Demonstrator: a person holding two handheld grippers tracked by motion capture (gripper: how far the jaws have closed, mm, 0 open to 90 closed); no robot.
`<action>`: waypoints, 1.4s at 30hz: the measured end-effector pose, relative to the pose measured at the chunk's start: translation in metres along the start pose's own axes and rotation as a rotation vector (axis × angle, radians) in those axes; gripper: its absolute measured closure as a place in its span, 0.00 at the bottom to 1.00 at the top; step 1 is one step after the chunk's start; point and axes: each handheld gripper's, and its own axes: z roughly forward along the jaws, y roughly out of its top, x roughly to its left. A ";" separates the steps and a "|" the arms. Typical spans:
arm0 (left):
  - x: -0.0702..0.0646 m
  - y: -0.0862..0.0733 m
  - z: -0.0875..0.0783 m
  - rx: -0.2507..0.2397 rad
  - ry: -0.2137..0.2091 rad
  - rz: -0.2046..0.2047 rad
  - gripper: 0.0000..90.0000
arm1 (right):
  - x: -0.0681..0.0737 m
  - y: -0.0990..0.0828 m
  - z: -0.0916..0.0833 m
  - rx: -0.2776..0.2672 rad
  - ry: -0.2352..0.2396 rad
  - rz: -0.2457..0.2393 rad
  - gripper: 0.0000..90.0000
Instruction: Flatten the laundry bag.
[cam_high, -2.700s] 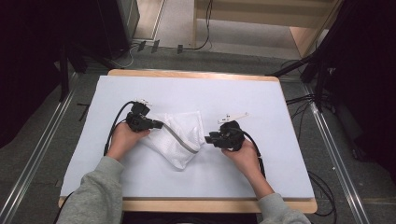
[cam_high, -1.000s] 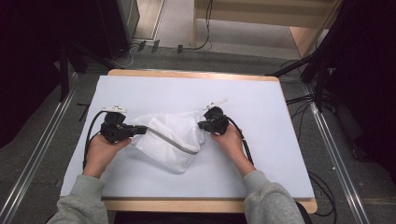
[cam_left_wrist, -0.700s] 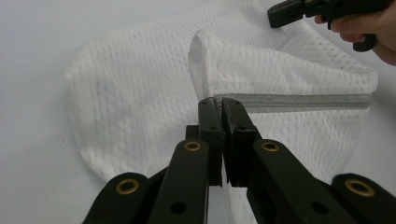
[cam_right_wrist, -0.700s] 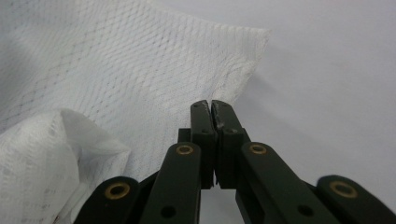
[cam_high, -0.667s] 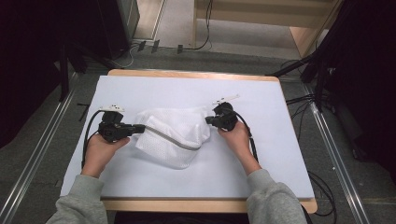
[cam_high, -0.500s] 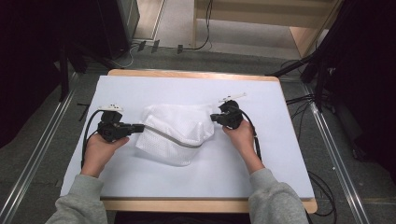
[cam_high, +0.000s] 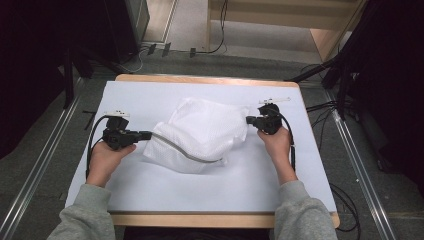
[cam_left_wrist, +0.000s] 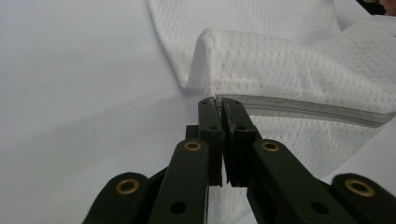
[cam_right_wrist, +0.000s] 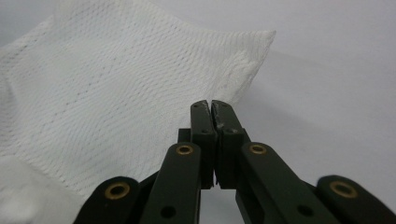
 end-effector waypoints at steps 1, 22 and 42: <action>0.002 0.000 0.001 0.004 0.003 -0.006 0.99 | 0.000 0.000 0.000 0.000 0.000 0.000 1.00; 0.018 -0.004 0.020 0.058 0.010 -0.039 0.90 | -0.018 -0.012 0.006 0.038 -0.028 0.033 0.86; -0.021 -0.002 -0.008 -0.009 -0.026 0.053 0.62 | 0.033 -0.028 -0.045 -0.023 0.097 -0.075 0.81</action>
